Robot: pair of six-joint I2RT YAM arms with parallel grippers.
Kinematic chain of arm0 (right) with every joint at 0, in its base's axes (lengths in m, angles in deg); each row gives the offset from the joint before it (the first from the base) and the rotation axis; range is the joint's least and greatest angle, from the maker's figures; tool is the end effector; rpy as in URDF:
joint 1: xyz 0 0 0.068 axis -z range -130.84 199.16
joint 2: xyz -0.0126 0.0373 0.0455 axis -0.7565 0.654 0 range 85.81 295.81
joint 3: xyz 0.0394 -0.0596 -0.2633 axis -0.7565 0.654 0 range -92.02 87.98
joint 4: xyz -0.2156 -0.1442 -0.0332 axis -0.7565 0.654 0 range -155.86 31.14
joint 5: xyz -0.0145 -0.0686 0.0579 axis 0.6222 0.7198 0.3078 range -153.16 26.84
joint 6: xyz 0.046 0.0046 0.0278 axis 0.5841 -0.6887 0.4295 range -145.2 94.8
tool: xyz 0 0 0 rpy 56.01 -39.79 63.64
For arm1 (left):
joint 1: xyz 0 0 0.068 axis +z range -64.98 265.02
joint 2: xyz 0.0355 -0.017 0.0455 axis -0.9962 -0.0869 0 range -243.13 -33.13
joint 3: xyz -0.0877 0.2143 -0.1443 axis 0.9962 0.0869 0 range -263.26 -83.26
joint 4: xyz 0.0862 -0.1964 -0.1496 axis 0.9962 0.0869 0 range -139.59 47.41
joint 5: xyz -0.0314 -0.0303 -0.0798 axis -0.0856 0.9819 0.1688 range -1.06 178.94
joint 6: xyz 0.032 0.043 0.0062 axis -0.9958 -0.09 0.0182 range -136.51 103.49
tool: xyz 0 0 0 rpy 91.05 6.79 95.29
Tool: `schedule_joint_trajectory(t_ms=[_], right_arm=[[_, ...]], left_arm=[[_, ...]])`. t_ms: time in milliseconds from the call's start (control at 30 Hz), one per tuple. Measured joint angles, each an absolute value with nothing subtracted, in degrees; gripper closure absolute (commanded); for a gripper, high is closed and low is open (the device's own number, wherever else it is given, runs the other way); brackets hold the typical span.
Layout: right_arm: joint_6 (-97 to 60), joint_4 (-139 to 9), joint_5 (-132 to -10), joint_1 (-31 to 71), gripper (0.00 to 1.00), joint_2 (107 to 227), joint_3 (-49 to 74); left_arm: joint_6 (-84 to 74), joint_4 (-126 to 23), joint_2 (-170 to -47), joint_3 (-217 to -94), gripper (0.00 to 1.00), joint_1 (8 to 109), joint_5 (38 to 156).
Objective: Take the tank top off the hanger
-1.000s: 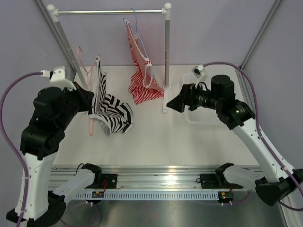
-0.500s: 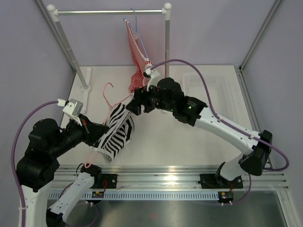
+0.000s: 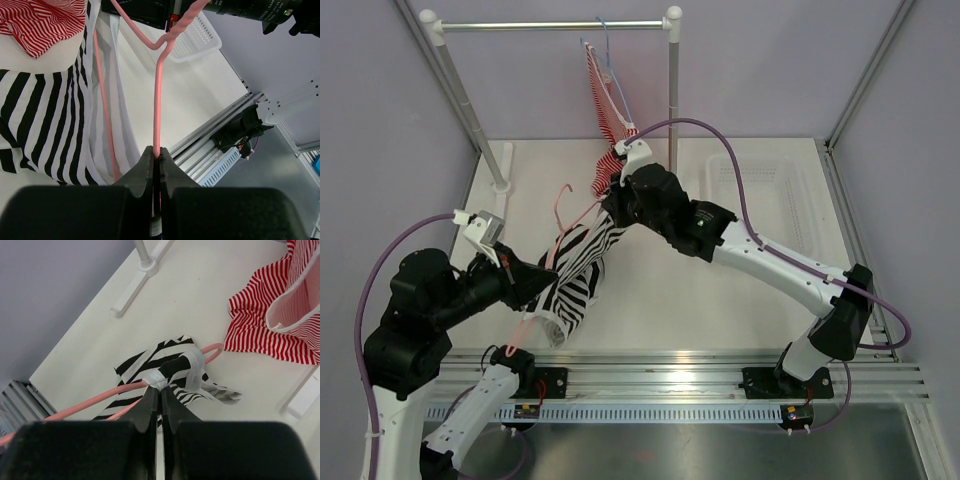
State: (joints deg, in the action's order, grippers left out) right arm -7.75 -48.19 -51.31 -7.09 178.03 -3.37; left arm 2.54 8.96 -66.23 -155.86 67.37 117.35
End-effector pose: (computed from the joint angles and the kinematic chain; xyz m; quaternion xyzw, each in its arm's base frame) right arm 0.2168 0.3114 0.3991 -0.2113 0.7816 0.2813 0.5151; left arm 0.0419 -0.0311 0.4255 0.1327 0.7912 -0.3667 0.4711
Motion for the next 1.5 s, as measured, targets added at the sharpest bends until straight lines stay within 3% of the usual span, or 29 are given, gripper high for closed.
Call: schedule_joint_trajectory(t_ms=[533, 1000, 1233, 1500], right_arm=[[-13.3, -39.9, -44.1, -5.0, 1.00, 178.6, -6.2], [-13.5, -39.1, -52.9, 2.5, 1.00, 180.5, -4.9], [-10.3, -44.8, -64.4, 3.9, 1.00, 172.9, 7.8], [-7.7, -47.2, -74.9, 4.0, 1.00, 154.9, 16.7]], left_arm=[[0.0, 11.2, -65.4, -155.9, 1.00, 67.4, 114.6], [-0.7, 9.7, -62.7, -154.7, 1.00, 67.4, 117.0], [8.8, -14.1, -58.5, -141.4, 1.00, 67.4, 116.7], [16.4, -40.5, -69.9, -135.0, 1.00, 66.3, 109.1]])
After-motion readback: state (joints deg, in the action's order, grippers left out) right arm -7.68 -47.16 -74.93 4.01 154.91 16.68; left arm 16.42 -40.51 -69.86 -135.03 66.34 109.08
